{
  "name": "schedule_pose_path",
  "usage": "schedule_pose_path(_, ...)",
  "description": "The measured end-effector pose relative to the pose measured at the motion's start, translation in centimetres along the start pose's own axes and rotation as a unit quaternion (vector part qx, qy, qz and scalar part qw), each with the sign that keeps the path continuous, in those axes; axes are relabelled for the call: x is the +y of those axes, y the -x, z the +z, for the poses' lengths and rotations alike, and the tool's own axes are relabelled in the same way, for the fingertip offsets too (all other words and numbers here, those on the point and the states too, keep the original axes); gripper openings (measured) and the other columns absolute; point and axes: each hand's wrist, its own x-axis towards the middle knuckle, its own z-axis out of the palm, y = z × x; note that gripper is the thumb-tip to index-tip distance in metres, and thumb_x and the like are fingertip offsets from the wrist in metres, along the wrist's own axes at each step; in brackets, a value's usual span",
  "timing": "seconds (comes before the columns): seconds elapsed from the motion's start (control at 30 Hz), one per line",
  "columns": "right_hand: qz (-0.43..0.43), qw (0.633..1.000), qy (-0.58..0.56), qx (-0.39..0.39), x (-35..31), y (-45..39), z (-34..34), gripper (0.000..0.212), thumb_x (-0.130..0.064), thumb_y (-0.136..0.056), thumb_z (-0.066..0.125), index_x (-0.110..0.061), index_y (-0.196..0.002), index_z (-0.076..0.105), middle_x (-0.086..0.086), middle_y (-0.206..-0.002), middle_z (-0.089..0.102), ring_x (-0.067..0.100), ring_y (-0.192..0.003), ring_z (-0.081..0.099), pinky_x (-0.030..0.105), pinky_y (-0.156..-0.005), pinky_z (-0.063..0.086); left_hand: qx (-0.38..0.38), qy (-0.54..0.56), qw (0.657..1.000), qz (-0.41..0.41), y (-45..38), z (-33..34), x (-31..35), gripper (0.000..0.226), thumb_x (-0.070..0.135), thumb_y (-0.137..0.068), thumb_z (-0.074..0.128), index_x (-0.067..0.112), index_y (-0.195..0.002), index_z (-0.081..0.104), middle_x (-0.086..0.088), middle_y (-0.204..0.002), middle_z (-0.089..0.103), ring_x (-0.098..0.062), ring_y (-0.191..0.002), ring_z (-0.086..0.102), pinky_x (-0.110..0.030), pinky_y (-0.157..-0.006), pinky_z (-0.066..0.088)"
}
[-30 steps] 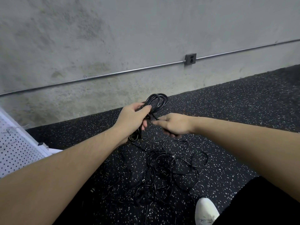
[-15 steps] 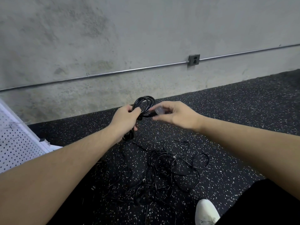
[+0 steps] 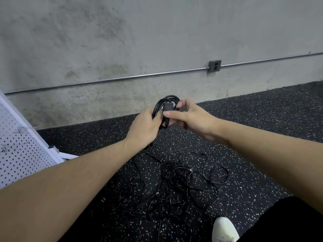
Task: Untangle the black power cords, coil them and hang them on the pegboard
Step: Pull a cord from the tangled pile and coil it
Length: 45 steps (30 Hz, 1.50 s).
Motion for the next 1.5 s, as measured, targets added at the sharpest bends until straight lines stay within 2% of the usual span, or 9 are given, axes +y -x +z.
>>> schedule_pose_path(0.33,0.216,0.972,-0.024,-0.091,-0.4,0.4,-1.3,0.039,-0.042,-0.089,0.072,-0.024,-0.123,0.066,-0.001,-0.113,0.077,0.004,-0.055,0.032,0.031,-0.082,0.053,-0.042,-0.037,0.995,0.087,0.7,-0.1,-0.6,0.031,0.04,-0.109,0.038,0.016,-0.097,0.054,0.001,-0.075,0.061,-0.015,-0.063,0.056,-0.033,-0.056,0.035)
schedule_pose_path(0.57,0.151,0.987,-0.058,-0.021,-0.4,0.0,-0.7,0.039,-0.036,-0.085,0.078,-0.024,-0.121,0.067,-0.005,-0.127,0.063,0.016,-0.11,0.064,0.041,-0.087,0.057,-0.042,0.042,0.995,0.086,0.2,-0.2,0.3,0.022,0.039,-0.109,0.04,0.021,-0.107,0.054,-0.009,-0.086,0.067,-0.022,-0.058,0.061,-0.041,-0.052,0.049)
schedule_pose_path(0.7,0.124,0.987,-0.103,-0.007,-1.3,-0.3,-0.1,0.01,-0.022,-0.096,0.062,-0.017,-0.103,0.068,0.0,-0.095,0.073,0.017,-0.081,0.072,0.048,-0.096,0.055,-0.005,0.1,0.994,0.038,0.3,0.6,1.7,0.016,0.038,-0.109,0.042,0.03,-0.096,0.047,-0.004,-0.088,0.065,-0.013,-0.059,0.059,-0.024,-0.047,0.044)
schedule_pose_path(0.8,0.096,0.988,-0.093,0.077,-0.8,-0.6,-0.2,0.015,-0.02,-0.099,0.059,-0.011,-0.11,0.062,0.005,-0.082,0.076,0.022,-0.069,0.073,0.051,-0.091,0.059,0.001,0.069,0.994,0.08,0.5,0.9,2.2,0.017,0.038,-0.109,0.043,0.034,-0.092,0.046,0.003,-0.076,0.062,-0.011,-0.057,0.057,-0.027,-0.05,0.042)
schedule_pose_path(1.0,0.06,0.983,-0.065,0.164,1.3,-1.0,-0.5,0.036,-0.013,-0.088,0.068,-0.022,-0.121,0.054,0.011,-0.098,0.076,0.028,-0.073,0.073,0.048,-0.077,0.061,-0.103,0.06,0.992,0.042,0.5,1.4,2.0,0.026,0.049,-0.093,0.069,0.034,-0.102,0.049,0.006,-0.087,0.07,-0.007,-0.054,0.063,-0.028,-0.054,0.05)
schedule_pose_path(1.1,0.045,0.983,-0.113,0.136,1.8,-1.0,-1.1,0.024,-0.004,-0.085,0.069,-0.018,-0.104,0.068,0.011,-0.103,0.077,0.031,-0.094,0.074,0.045,-0.084,0.059,-0.137,0.039,0.99,0.014,0.5,1.4,2.0,0.052,0.049,-0.078,0.084,0.033,-0.113,0.049,0.008,-0.095,0.07,-0.009,-0.053,0.065,-0.027,-0.054,0.052)
schedule_pose_path(1.23,0.044,0.982,-0.177,0.057,1.4,-0.6,-1.6,0.021,-0.004,-0.094,0.06,-0.016,-0.111,0.064,0.008,-0.098,0.074,0.017,-0.08,0.071,0.027,-0.061,0.056,-0.159,0.042,0.986,0.015,0.5,1.3,2.4,0.044,0.047,-0.092,0.072,0.032,-0.128,0.05,0.012,-0.106,0.068,-0.013,-0.053,0.067,-0.027,-0.057,0.057)
schedule_pose_path(1.37,0.041,0.967,-0.249,-0.011,1.3,-0.3,-2.6,0.029,-0.021,-0.096,0.037,-0.008,-0.11,0.06,0.007,-0.095,0.071,0.021,-0.092,0.065,0.041,-0.094,0.055,-0.157,0.088,0.984,-0.014,0.2,1.1,2.1,0.037,0.049,-0.1,0.059,0.037,-0.135,0.049,0.0,-0.096,0.071,-0.024,-0.066,0.073,-0.035,-0.062,0.063)
schedule_pose_path(1.5,0.076,0.96,-0.267,-0.025,1.6,-0.6,-3.0,0.035,-0.018,-0.099,0.027,-0.009,-0.111,0.059,0.009,-0.096,0.07,0.021,-0.088,0.064,0.045,-0.105,0.05,-0.155,0.143,0.977,-0.031,0.3,0.9,1.7,0.032,0.043,-0.103,0.057,0.037,-0.134,0.054,-0.003,-0.094,0.072,-0.033,-0.075,0.072,-0.043,-0.065,0.063)
